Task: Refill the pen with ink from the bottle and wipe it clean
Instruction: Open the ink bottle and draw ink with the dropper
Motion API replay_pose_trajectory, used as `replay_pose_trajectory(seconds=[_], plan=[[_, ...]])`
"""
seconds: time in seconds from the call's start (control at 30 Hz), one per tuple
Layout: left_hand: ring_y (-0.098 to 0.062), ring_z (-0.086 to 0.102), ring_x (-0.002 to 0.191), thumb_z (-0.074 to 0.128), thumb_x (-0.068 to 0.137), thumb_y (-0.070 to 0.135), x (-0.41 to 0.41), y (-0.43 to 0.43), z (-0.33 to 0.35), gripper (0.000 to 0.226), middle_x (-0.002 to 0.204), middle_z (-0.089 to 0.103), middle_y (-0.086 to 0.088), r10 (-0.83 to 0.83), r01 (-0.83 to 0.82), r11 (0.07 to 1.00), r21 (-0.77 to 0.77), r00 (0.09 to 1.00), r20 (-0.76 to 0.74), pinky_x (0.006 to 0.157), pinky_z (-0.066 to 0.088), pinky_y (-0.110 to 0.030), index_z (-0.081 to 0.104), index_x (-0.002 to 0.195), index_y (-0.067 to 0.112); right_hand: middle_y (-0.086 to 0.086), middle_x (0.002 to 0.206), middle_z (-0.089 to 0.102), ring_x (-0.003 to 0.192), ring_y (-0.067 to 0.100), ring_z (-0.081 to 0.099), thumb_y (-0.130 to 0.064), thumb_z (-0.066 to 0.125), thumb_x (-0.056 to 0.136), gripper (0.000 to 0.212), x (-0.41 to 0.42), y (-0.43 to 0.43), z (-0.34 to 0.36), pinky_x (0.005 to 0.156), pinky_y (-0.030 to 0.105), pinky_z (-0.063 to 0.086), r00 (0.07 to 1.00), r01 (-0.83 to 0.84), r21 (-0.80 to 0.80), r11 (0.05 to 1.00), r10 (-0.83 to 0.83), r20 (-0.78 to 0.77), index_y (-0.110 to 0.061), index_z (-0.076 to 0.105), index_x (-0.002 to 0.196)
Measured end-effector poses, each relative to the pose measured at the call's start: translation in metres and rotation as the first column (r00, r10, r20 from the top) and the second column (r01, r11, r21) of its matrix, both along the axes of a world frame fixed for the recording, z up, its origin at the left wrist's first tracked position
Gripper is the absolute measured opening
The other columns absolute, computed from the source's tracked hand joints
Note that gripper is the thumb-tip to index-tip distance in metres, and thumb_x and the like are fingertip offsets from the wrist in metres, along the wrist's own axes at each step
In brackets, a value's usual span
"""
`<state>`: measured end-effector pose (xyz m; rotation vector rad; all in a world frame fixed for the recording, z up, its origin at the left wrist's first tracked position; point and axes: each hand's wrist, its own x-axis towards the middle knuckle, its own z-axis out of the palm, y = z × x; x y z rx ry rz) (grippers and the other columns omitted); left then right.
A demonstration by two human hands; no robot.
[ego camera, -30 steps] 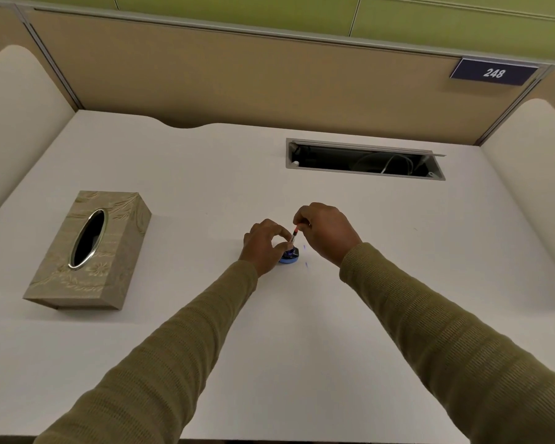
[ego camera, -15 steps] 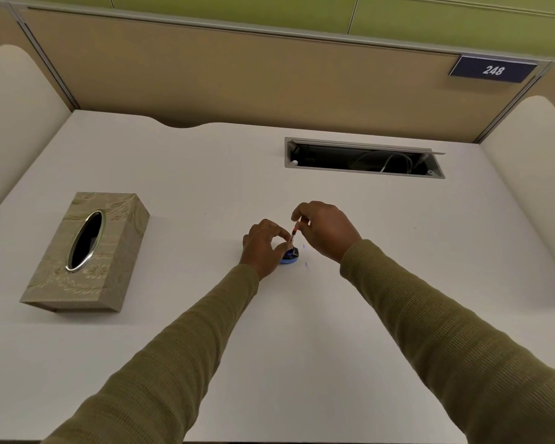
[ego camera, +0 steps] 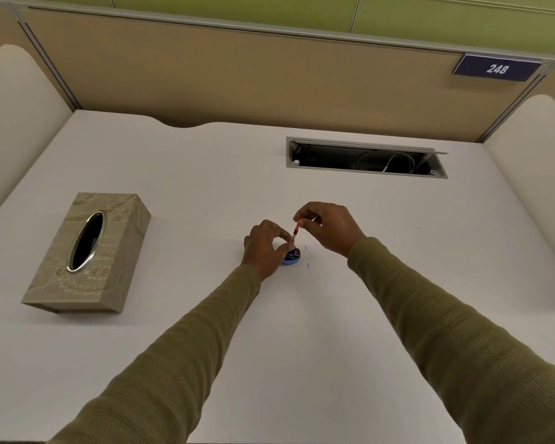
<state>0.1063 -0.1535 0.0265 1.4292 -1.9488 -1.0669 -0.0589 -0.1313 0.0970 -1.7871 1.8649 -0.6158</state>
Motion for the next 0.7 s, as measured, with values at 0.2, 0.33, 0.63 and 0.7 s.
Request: replay_pose_trajectory(seconds=[0.2,0.33,0.63,0.7], plan=[[-0.017,0.050,0.108,0.074,0.082,0.023,-0.001,-0.003,0.002,0.008,0.104,0.055,0.009,-0.009,0.009,1.000,0.022,1.000,-0.009,0.099,0.037,-0.037,0.067,0.086,0.025,-0.009,0.088,0.071,0.085,0.011,0.064,-0.020,0.068,0.093,0.009,-0.005,-0.006,-0.007,0.081,0.027,0.052,0.971,0.086,0.070,0.994,-0.099,0.219,-0.015,0.074,0.096],[-0.017,0.050,0.105,0.075,0.080,0.024,-0.002,-0.005,0.003,0.011,0.100,0.053,0.011,0.002,-0.001,0.999,0.050,1.000,-0.016,0.101,0.040,-0.046,0.065,0.082,0.028,-0.008,0.088,0.070,0.079,0.007,0.060,-0.022,0.068,0.093,0.009,-0.005,-0.008,-0.011,0.066,0.018,0.044,0.931,0.122,0.115,0.986,-0.154,0.330,-0.014,0.072,0.098],[-0.018,0.050,0.107,0.077,0.079,0.024,-0.003,-0.009,0.002,0.009,0.097,0.052,0.012,0.017,-0.017,0.996,0.084,1.000,-0.006,0.102,0.040,-0.048,0.068,0.081,0.024,-0.005,0.096,0.072,0.079,0.006,0.060,-0.019,0.065,0.095,0.012,-0.007,-0.010,-0.016,0.065,0.015,0.043,0.925,0.084,0.165,0.983,-0.138,0.354,-0.019,0.075,0.102],[-0.018,0.050,0.107,0.077,0.078,0.025,-0.003,-0.010,0.001,0.009,0.098,0.053,0.012,0.019,-0.019,0.996,0.086,1.000,-0.006,0.101,0.041,-0.048,0.068,0.081,0.024,-0.006,0.090,0.070,0.078,0.007,0.060,-0.019,0.067,0.094,0.008,-0.007,-0.011,-0.017,0.065,0.016,0.044,0.912,0.101,0.169,0.980,-0.159,0.378,-0.017,0.074,0.098]])
